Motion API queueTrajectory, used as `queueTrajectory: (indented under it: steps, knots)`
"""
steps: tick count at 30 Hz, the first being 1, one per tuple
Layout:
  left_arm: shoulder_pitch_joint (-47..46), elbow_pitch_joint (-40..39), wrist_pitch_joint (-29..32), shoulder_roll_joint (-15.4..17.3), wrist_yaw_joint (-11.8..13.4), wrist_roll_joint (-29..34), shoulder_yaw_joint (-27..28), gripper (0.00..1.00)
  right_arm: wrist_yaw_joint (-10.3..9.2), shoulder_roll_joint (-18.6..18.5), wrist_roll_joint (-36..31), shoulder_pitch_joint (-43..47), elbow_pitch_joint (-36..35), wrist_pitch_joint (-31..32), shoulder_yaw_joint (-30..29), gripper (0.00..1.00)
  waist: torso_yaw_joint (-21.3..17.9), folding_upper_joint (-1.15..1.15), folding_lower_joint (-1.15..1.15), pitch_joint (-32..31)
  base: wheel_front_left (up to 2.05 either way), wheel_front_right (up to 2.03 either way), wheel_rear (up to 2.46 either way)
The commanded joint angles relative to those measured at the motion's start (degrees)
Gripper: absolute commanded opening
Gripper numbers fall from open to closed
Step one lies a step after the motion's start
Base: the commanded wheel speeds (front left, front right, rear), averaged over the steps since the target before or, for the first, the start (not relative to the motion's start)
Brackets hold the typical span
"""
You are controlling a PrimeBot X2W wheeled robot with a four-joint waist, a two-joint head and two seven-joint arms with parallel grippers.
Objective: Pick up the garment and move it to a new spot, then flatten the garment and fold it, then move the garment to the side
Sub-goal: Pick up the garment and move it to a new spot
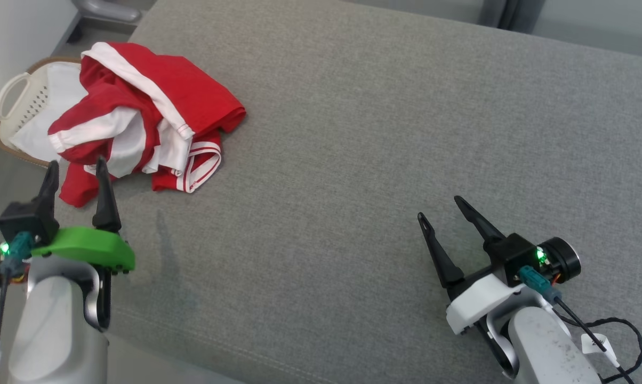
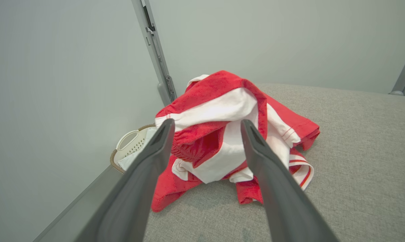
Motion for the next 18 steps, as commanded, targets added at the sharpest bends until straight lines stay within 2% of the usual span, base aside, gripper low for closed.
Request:
queueTrajectory:
  steps: [1,7,12,14,18]
  knots:
    - [-2.76,0.87,0.03,1.0,-0.2,-0.86,-1.55,1.0,-0.06,-0.43,-0.58,-0.99,-0.16,-0.12,0.02,1.0,-2.86,0.0,0.0,3.65,0.0,0.0,0.0]
    - [-12.03,5.93,0.03,6.59,-0.23,-3.5,-7.08,1.0,-0.06,-0.38,-0.99,-2.97,-0.39,-0.12,0.95,1.0,-5.72,0.0,0.0,6.47,0.0,0.0,0.0]
    - [-18.75,15.57,0.03,10.68,-0.21,-4.6,-10.53,1.0,-0.06,-0.31,-1.23,-3.97,-0.34,-0.12,1.43,1.0,-8.16,0.0,0.0,8.05,0.0,0.0,0.0]
    - [-21.33,19.39,0.03,12.43,-0.2,-3.11,-11.79,1.0,-0.06,-0.29,-1.26,-4.06,-0.31,-0.12,1.33,1.0,-8.95,0.0,0.0,8.39,0.0,0.0,0.0]
    - [-23.8,29.15,2.79,12.62,1.0,-2.15,-13.14,1.0,-0.06,-0.23,-0.95,-3.7,-0.49,-0.12,0.66,1.0,-10.1,0.0,0.0,8.57,0.0,0.0,0.0]
